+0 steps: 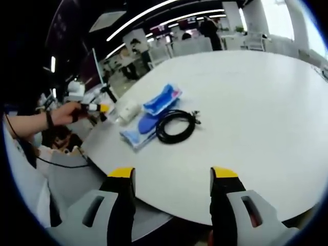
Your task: Arrange the tabletop items into an orderly group along one side of the table until the central work area is clear of visible clutter.
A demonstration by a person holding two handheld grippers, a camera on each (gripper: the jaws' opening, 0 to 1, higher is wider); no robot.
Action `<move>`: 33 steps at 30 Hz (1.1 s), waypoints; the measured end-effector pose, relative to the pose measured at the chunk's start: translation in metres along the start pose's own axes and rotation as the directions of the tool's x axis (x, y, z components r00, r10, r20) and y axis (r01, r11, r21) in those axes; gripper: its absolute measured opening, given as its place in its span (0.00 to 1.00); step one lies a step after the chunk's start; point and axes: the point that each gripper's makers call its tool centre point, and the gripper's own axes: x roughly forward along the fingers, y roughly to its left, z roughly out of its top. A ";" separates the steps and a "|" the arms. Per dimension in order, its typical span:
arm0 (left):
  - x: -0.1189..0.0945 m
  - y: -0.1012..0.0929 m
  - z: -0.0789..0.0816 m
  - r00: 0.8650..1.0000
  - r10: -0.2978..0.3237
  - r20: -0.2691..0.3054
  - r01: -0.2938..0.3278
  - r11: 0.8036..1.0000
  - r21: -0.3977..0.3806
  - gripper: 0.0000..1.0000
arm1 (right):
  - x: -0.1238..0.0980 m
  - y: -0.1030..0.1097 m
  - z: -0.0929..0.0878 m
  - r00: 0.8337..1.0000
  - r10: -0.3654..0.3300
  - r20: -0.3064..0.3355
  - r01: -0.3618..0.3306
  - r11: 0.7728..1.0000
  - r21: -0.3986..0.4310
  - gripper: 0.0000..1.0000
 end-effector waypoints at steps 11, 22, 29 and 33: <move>0.025 -0.013 0.023 0.999 -0.033 0.010 0.033 0.999 0.013 0.35 | 0.000 0.001 -0.006 1.000 0.003 -0.017 -0.003 1.000 0.003 0.57; 0.030 -0.023 0.034 0.999 -0.038 0.016 0.038 0.999 -0.019 0.36 | -0.001 -0.003 -0.004 1.000 -0.006 -0.030 0.006 1.000 0.003 0.57; 0.028 -0.026 0.034 0.999 -0.045 0.005 0.046 0.998 -0.042 0.36 | 0.000 -0.003 -0.002 0.999 -0.005 -0.033 0.005 1.000 0.000 0.56; 0.028 -0.026 0.034 0.998 -0.055 -0.002 0.055 0.996 -0.067 0.37 | 0.002 0.001 -0.002 0.999 0.007 -0.043 -0.008 1.000 -0.012 0.56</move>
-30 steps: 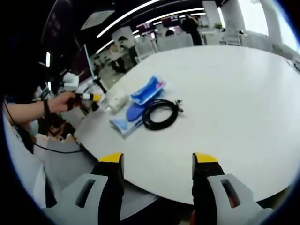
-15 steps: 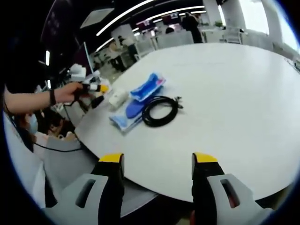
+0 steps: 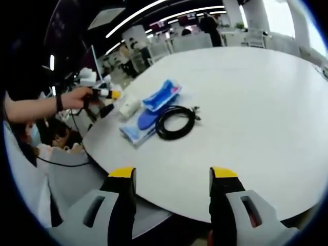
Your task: Arrange the tabletop items into an orderly group along one side of the table until the central work area is clear of visible clutter.
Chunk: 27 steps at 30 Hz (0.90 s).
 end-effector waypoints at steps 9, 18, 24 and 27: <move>-0.006 0.002 -0.004 0.999 -0.041 0.018 0.042 0.997 -0.071 0.45 | 0.003 0.003 -0.001 1.000 0.012 0.003 -0.012 1.000 0.000 0.56; -0.029 0.008 -0.042 1.000 -0.013 0.002 0.014 0.996 -0.093 0.45 | 0.012 0.006 -0.006 1.000 0.026 0.007 -0.027 0.999 0.026 0.56; -0.042 0.005 -0.076 0.999 -0.008 -0.036 0.004 0.994 -0.113 0.44 | 0.017 0.004 -0.002 0.999 0.042 0.013 -0.042 0.999 0.025 0.56; -0.047 0.004 -0.089 0.999 -0.001 -0.049 -0.005 0.991 -0.131 0.44 | 0.019 0.002 0.001 0.999 0.050 0.016 -0.050 0.998 0.022 0.56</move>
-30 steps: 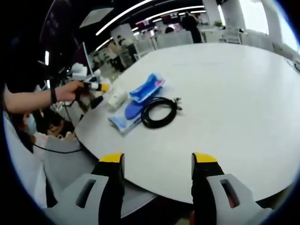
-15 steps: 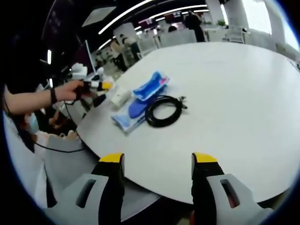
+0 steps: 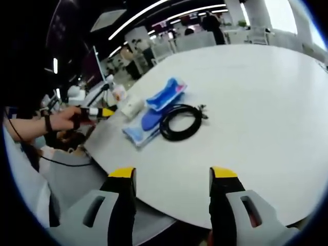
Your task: Arrange the tabletop items into an orderly group along one side of the table until the central work area is clear of visible clutter.
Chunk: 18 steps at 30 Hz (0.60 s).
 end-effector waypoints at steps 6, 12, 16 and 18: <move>-0.003 0.001 -0.024 0.999 0.019 -0.026 -0.020 1.000 -0.024 0.43 | 0.003 -0.002 0.004 1.000 0.021 0.001 -0.021 1.000 -0.008 0.56; -0.011 -0.010 -0.051 0.999 0.022 -0.038 -0.025 0.996 -0.091 0.43 | 0.004 -0.002 0.009 0.999 0.045 -0.008 -0.045 0.999 -0.030 0.56; -0.013 -0.022 -0.062 0.999 0.010 -0.033 -0.014 0.993 -0.116 0.42 | 0.001 0.000 0.018 0.998 0.066 0.006 -0.066 0.997 -0.046 0.55; -0.012 -0.027 -0.064 0.999 0.009 -0.037 -0.013 0.994 -0.108 0.42 | 0.000 0.000 0.018 0.997 0.075 0.013 -0.074 0.996 -0.051 0.55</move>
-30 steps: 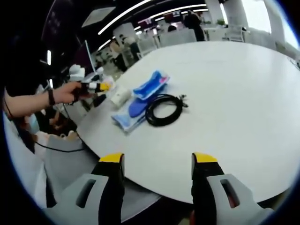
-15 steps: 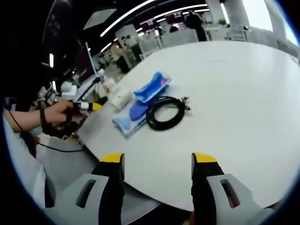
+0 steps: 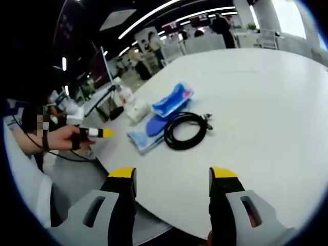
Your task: Arrange the tabletop items into an orderly group along one side of the table until the central work area is clear of visible clutter.
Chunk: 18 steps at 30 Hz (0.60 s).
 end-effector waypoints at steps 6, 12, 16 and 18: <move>-0.002 -0.015 0.004 1.000 -0.014 0.026 0.013 1.000 0.019 0.42 | -0.005 0.002 -0.005 1.000 0.021 -0.021 -0.021 1.000 -0.020 0.55; 0.001 -0.032 0.014 0.998 -0.046 0.049 0.044 0.998 0.053 0.42 | -0.013 0.001 -0.013 0.999 0.028 -0.024 -0.029 0.999 -0.026 0.55; 0.006 -0.039 0.023 0.997 -0.058 0.052 0.054 0.995 0.084 0.42 | -0.018 0.000 -0.020 1.000 0.021 -0.020 -0.022 1.000 -0.014 0.55; 0.007 -0.044 0.026 0.997 -0.064 0.052 0.059 0.993 0.099 0.42 | -0.021 0.000 -0.023 1.000 0.016 -0.018 -0.016 1.000 -0.005 0.55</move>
